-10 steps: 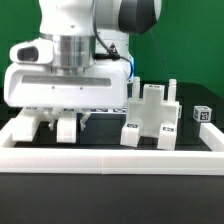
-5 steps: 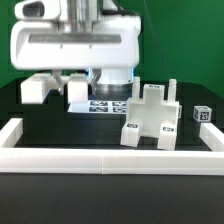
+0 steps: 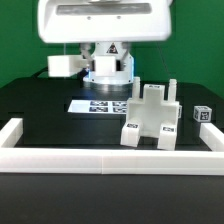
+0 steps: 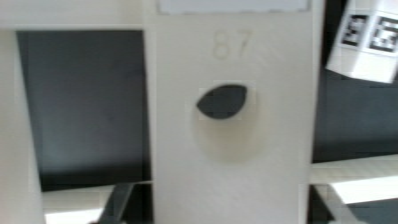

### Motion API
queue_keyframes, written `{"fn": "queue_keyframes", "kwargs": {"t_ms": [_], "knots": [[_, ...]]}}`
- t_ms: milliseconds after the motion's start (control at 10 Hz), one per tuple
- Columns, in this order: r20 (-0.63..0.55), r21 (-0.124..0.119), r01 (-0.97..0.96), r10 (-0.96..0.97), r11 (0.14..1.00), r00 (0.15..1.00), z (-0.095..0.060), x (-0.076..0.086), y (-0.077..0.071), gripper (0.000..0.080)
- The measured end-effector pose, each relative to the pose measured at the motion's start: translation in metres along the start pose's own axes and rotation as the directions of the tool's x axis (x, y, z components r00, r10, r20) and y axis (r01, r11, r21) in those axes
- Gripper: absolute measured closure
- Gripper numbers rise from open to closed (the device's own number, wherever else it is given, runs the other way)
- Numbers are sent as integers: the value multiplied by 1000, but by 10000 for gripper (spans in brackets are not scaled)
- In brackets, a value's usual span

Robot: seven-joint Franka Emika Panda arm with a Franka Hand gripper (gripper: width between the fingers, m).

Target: Assemble chair

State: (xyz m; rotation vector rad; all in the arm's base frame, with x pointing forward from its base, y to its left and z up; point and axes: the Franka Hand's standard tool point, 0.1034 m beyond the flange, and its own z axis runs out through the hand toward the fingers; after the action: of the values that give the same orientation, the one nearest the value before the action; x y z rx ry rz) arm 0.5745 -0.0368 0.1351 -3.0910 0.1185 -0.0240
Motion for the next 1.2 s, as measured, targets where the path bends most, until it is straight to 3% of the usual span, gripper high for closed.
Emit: {"fn": "queue_keyframes", "kwargs": {"t_ms": [200, 500, 700, 1000, 1200], "knots": [[0, 1, 6, -6, 1000, 1000, 1, 0, 5, 511], [8, 4, -36, 36, 999, 999, 3, -8, 0, 511], [15, 0, -83, 83, 997, 996, 1, -20, -23, 511], [23, -1, -158, 158, 987, 987, 4, -24, -55, 511], [26, -2, -169, 169, 986, 985, 6, -24, -54, 511]]}}
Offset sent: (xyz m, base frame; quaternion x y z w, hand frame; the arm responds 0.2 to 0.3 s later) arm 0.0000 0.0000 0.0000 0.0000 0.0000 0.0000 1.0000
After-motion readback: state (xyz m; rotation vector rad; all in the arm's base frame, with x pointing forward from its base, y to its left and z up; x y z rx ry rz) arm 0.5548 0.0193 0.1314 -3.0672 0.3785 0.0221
